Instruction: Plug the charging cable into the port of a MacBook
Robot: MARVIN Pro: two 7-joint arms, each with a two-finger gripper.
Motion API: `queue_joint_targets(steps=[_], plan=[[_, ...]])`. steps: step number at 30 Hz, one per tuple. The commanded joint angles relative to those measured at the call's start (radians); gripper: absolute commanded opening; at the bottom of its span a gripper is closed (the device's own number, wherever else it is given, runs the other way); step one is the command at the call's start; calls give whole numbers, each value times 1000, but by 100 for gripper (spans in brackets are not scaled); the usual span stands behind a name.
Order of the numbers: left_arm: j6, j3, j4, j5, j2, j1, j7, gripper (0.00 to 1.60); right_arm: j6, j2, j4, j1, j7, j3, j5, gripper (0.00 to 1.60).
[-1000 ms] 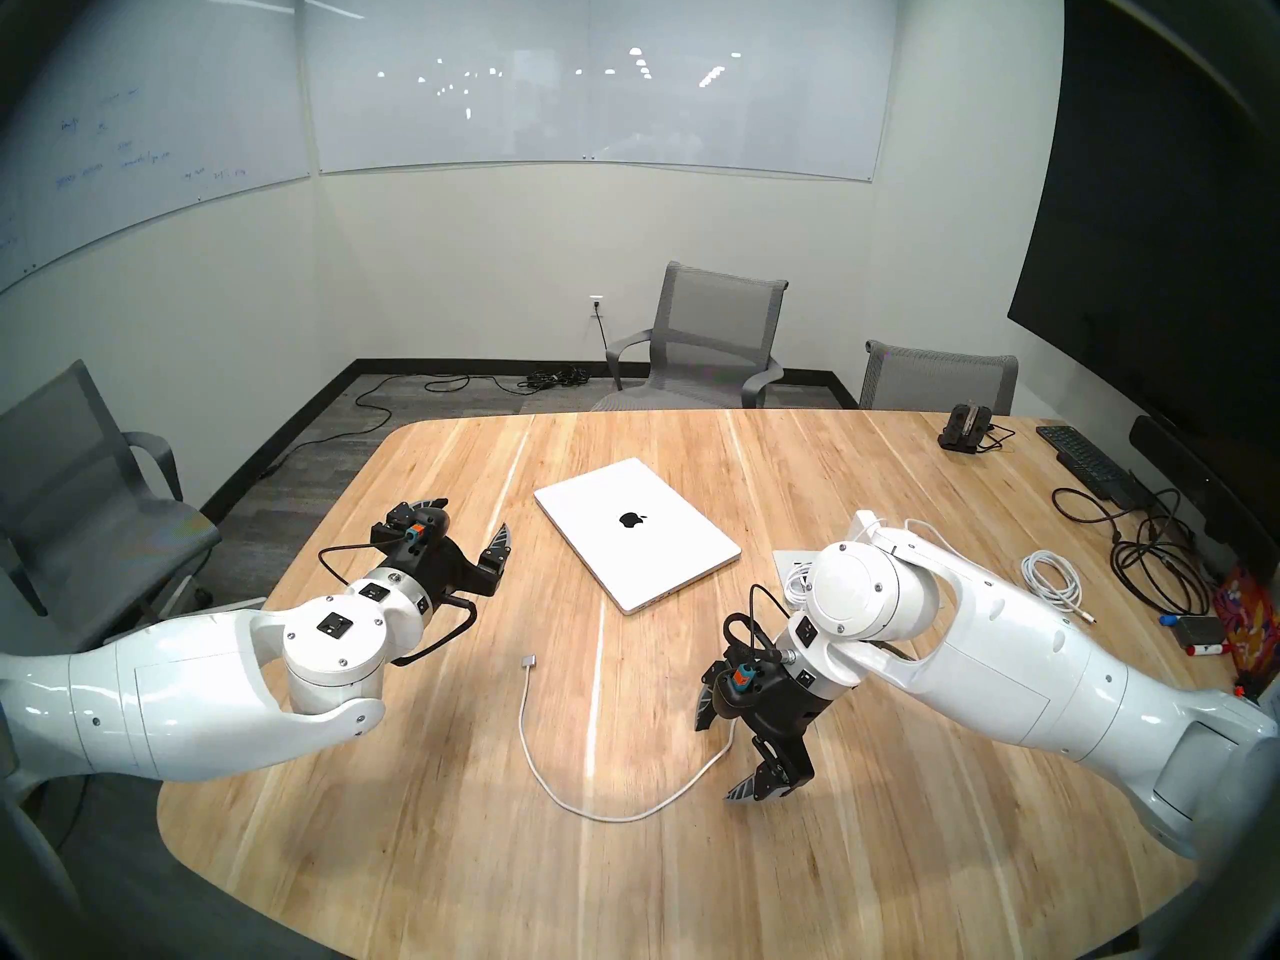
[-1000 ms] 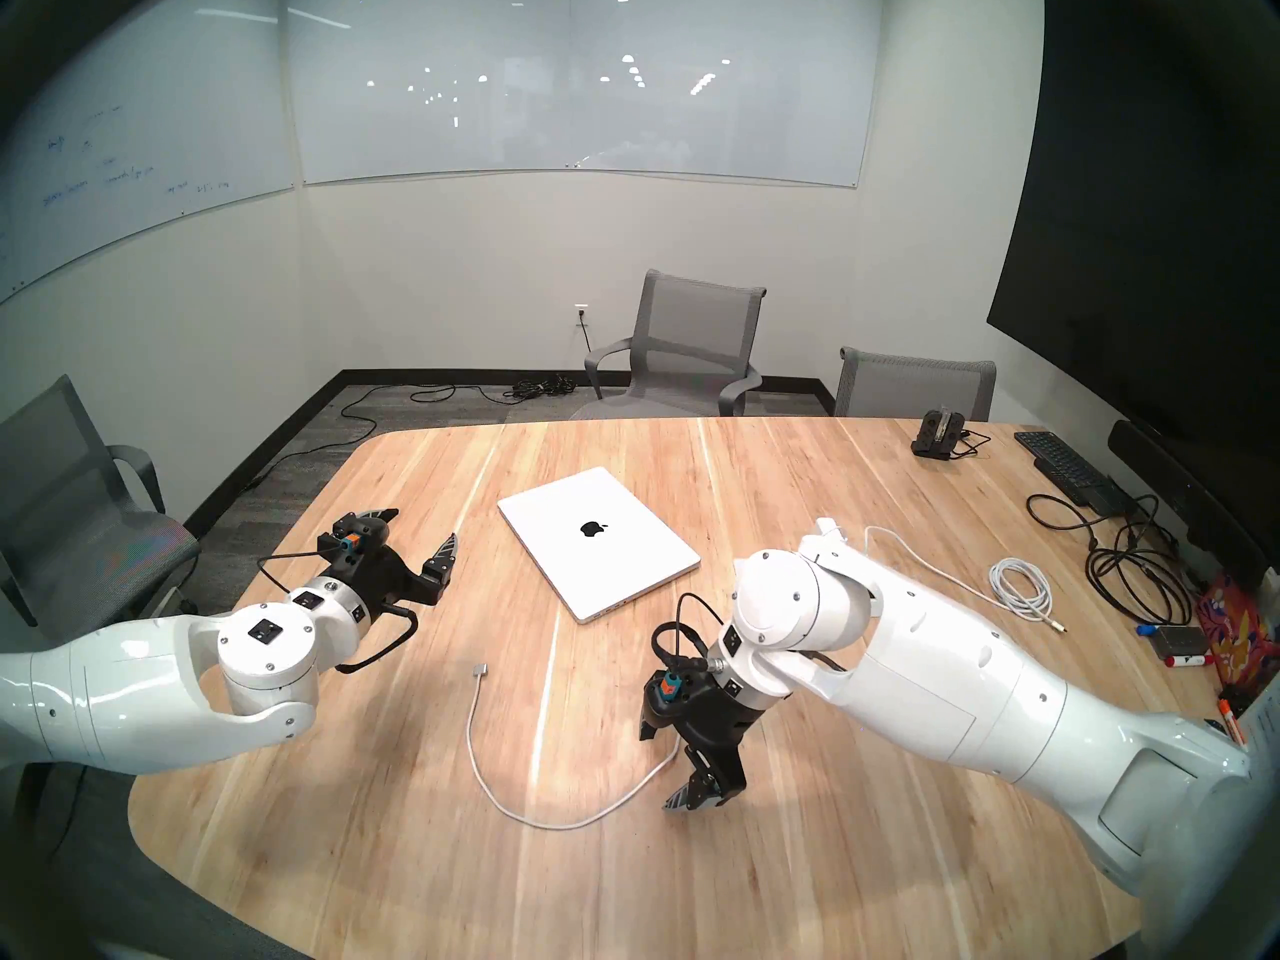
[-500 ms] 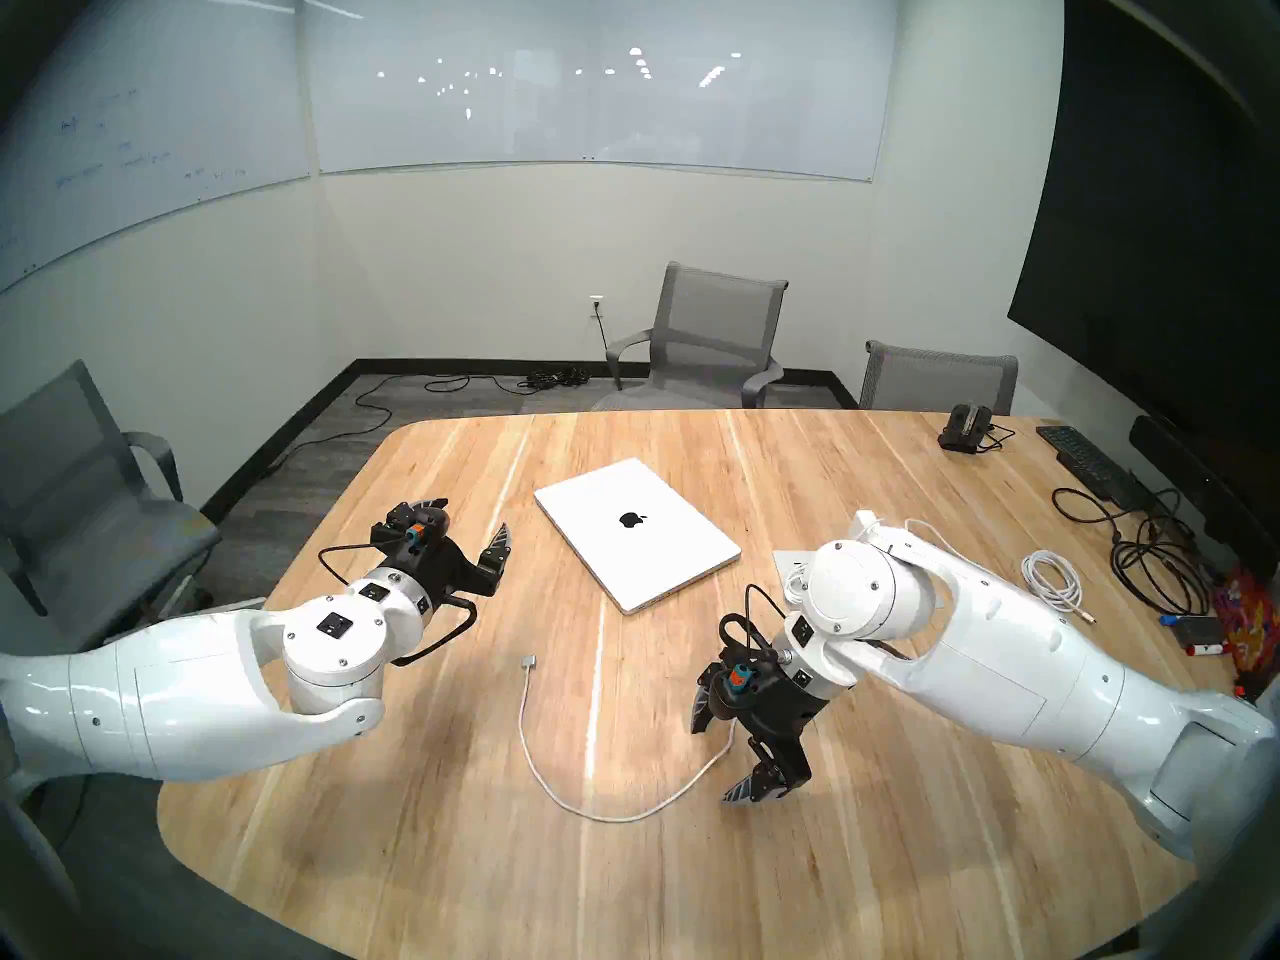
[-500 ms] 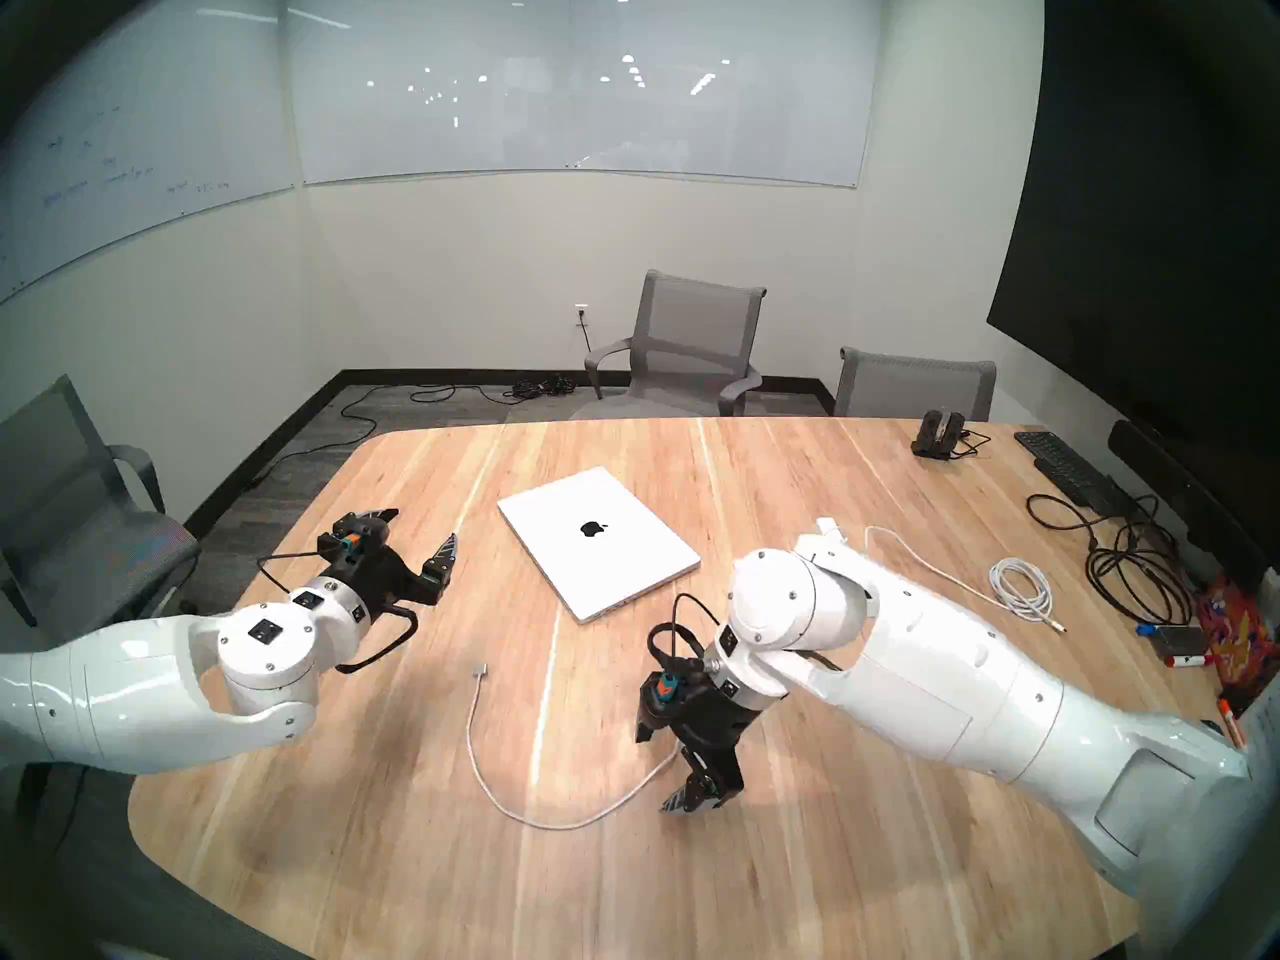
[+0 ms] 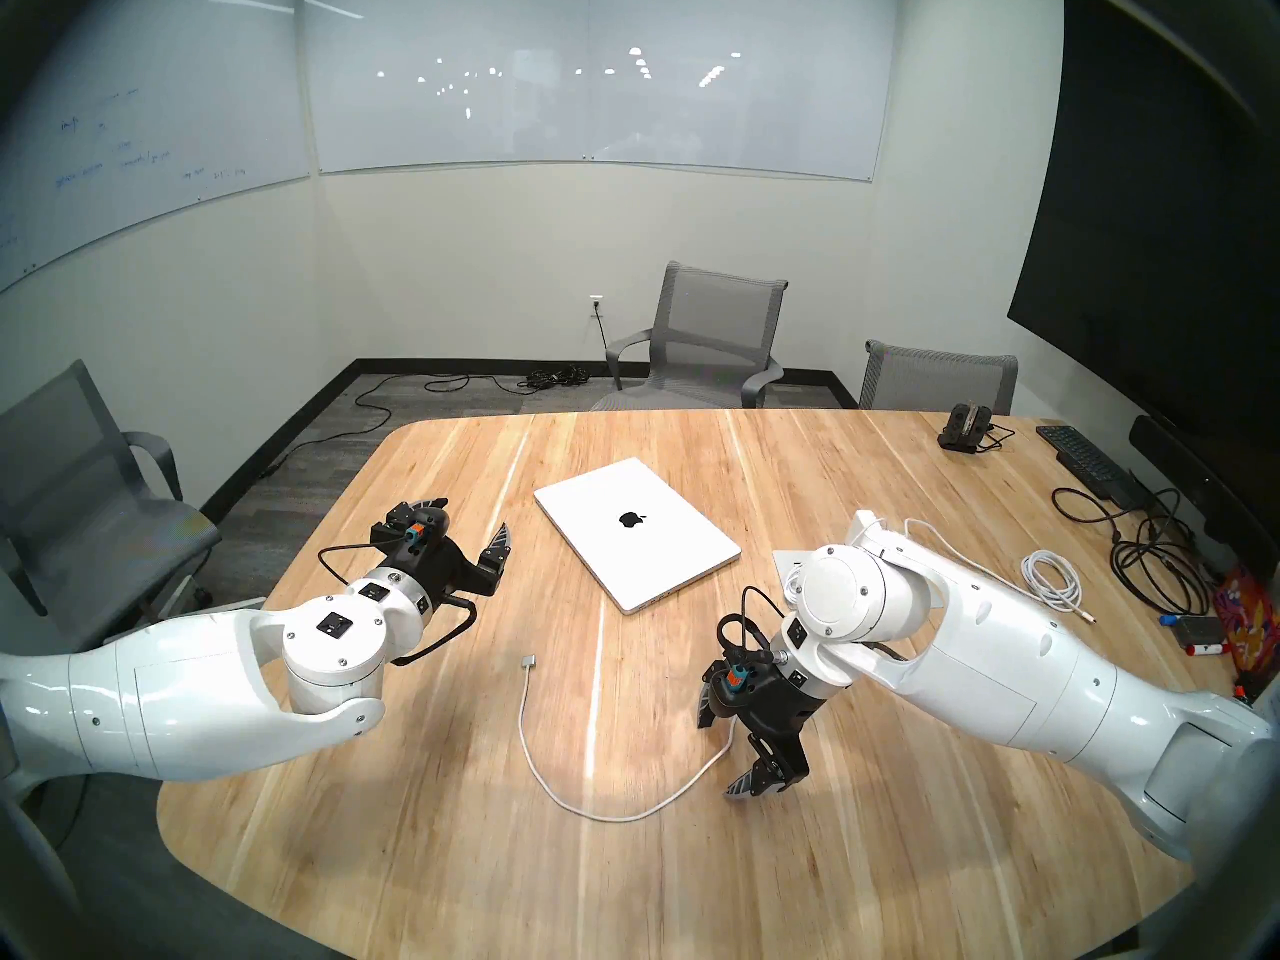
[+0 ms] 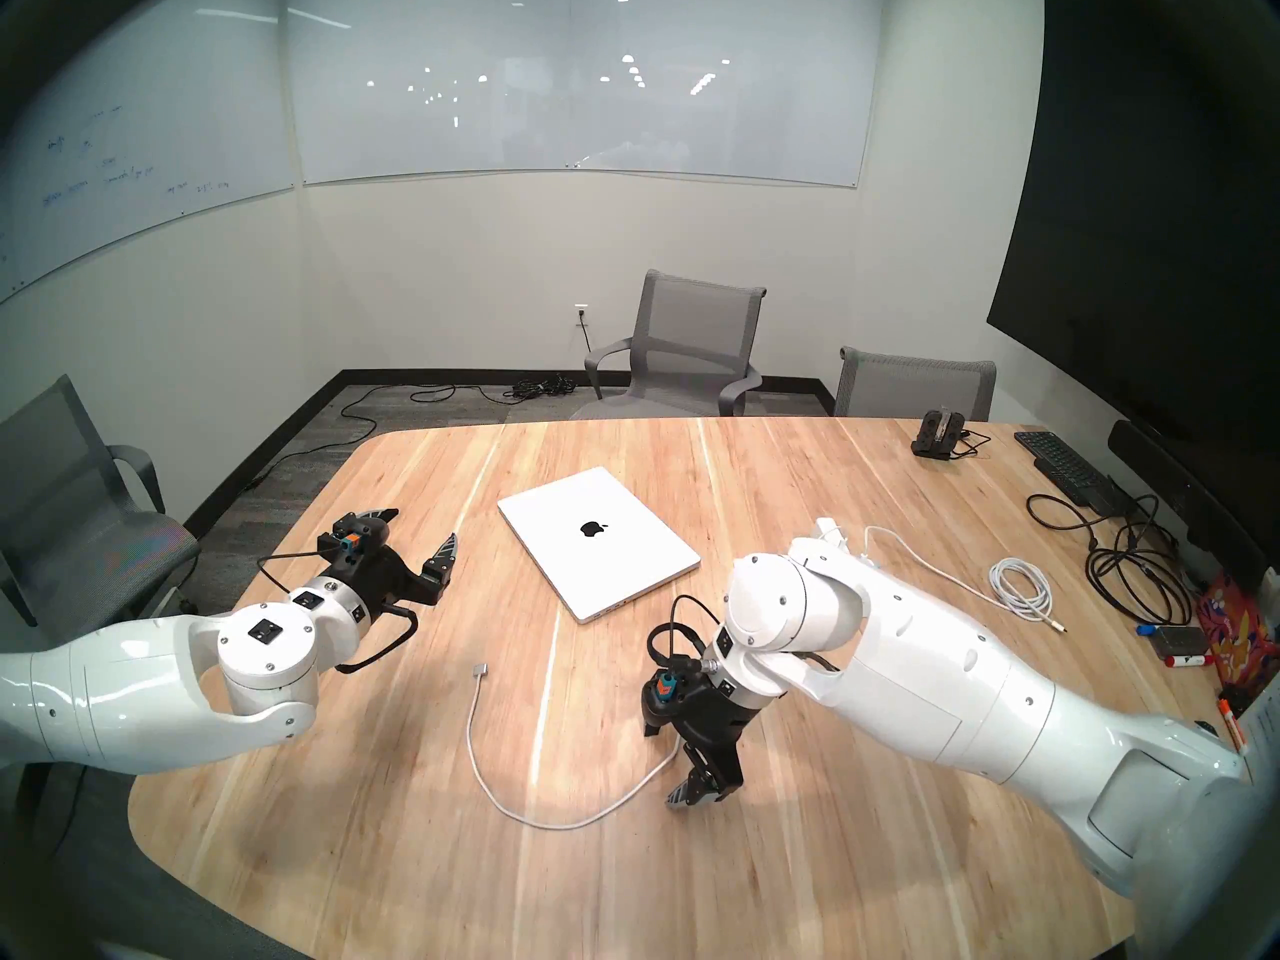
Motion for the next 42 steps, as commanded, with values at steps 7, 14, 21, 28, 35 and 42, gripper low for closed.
queue_joint_targets(steps=[7, 14, 21, 28, 35, 42], plan=[[-4, -13, -2, -2, -1, -14, -2, 160, 0, -27, 10, 17, 14, 10, 7, 0], [-4, -13, -2, -2, -1, -14, -2, 160, -5, -11, -1, 14, 20, 23, 14, 0], [-4, -13, -2, -2, -1, -14, -1, 160, -13, 38, -15, 0, 17, 52, 29, 0], [-4, -13, -2, -2, -1, -14, -1, 160, -16, 82, -15, -19, 6, 77, 39, 0], [-4, -13, -2, -2, -1, -14, -1, 160, -15, 128, -2, -38, -16, 100, 38, 0], [-4, -13, -2, -1, -1, -14, -1, 160, -8, 171, 40, -43, -38, 130, 35, 0]])
